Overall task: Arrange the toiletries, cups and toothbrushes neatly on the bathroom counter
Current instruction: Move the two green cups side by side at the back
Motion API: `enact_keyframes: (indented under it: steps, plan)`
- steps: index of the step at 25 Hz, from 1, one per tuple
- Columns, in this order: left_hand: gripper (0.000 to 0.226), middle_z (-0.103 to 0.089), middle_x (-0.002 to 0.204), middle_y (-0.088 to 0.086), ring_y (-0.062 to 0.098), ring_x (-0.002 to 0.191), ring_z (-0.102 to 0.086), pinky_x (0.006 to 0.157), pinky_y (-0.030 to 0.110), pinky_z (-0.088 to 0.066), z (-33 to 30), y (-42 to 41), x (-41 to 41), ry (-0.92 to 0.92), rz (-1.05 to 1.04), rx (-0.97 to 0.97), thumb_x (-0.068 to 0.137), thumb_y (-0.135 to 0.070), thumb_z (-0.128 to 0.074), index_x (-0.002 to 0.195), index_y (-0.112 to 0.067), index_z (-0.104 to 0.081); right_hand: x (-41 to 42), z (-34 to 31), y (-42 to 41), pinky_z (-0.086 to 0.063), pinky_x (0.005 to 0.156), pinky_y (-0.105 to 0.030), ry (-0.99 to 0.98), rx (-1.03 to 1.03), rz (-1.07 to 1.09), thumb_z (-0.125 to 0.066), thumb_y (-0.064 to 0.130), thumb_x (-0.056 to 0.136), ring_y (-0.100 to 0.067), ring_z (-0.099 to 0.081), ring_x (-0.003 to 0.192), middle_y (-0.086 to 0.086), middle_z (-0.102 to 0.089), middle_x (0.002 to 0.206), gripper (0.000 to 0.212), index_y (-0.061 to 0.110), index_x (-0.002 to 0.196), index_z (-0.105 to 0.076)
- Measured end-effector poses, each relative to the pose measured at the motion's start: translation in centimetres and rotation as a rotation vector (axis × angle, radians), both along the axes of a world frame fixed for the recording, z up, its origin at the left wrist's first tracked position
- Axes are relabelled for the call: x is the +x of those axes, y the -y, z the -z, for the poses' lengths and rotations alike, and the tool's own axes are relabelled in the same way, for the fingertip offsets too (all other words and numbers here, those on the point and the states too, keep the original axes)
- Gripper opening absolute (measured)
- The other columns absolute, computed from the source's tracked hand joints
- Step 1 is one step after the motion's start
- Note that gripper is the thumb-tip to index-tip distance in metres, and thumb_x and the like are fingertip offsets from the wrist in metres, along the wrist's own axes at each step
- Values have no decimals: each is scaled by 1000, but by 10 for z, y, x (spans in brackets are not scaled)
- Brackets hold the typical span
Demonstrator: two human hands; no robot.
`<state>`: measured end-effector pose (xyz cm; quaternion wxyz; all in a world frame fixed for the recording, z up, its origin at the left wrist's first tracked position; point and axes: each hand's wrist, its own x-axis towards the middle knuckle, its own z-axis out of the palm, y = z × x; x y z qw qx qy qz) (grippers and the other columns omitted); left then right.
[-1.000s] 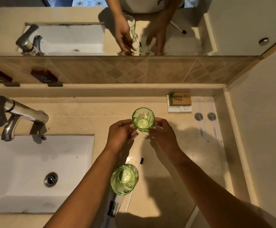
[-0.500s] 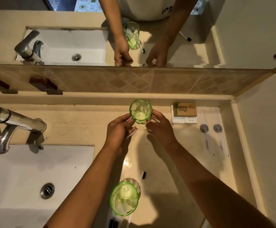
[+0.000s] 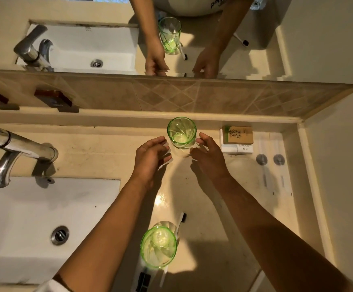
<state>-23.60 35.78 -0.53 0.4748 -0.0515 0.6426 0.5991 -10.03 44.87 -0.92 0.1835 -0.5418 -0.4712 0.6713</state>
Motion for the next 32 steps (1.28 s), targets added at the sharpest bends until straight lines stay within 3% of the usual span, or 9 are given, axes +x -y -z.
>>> enact_keyframes:
  steps: [4,6,9,12,15,19,24,28,32]
  plan:
    - [23,-72,114,28,44,101,-72,96,58,-56,-9,55,8,-87,79,-78,93,0,-58,113,-1,-68,39,-3,42,-55,61,-22,18,-39,22,-60,0,91,-19,-66,84,-5,-64,107,32,13,121,-62]
    - [17,-76,102,25,44,96,-73,85,50,-60,-10,93,18,-136,112,-133,93,-2,-59,106,-4,-69,63,-1,73,-56,61,-23,59,-57,-27,-60,2,93,-16,-66,74,-8,-68,93,21,11,110,-67]
    - [17,-75,88,18,34,86,-69,76,38,-54,-8,157,43,-192,102,-205,98,-8,-55,98,-3,-71,93,5,129,-58,66,-31,172,-41,-208,-62,7,89,-21,-70,75,-6,-75,86,20,23,94,-72]
    - [37,-71,89,17,30,85,-65,79,43,-55,-4,209,67,-93,89,-209,104,-26,-49,102,3,-71,106,9,172,-62,77,-44,263,40,-364,-64,17,84,-21,-74,82,1,-76,89,21,34,92,-71]
    - [43,-73,97,15,27,89,-68,88,48,-56,-6,234,85,26,39,-179,106,-35,-43,108,-2,-70,108,7,195,-59,82,-55,230,-16,-298,-63,10,87,-33,-73,88,-4,-76,93,20,24,100,-70]
    - [46,-75,111,19,29,104,-73,89,40,-59,-8,244,97,144,-45,-82,106,-39,-43,118,-1,-66,106,3,210,-60,85,-51,170,-40,-262,-63,3,85,-35,-74,91,-8,-76,97,25,18,104,-69]
    - [28,-76,110,23,32,106,-74,95,45,-59,-14,241,99,104,-56,-55,101,-18,-54,111,4,-70,99,6,212,-61,85,-44,122,-92,-175,-60,-4,87,-29,-75,91,-16,-74,103,31,2,117,-66]
    - [20,-77,102,22,36,105,-74,100,49,-57,-15,233,88,66,-52,-50,96,-4,-57,102,5,-74,87,0,207,-63,74,-35,39,-160,-100,-48,-15,87,-28,-73,89,-14,-71,100,32,6,109,-58]
    - [21,-78,102,20,33,104,-75,98,49,-58,-12,216,68,56,-54,-53,95,-2,-57,108,6,-71,69,2,194,-62,78,-38,21,-174,-75,-51,-19,85,-27,-72,88,-15,-70,98,30,5,103,-57]
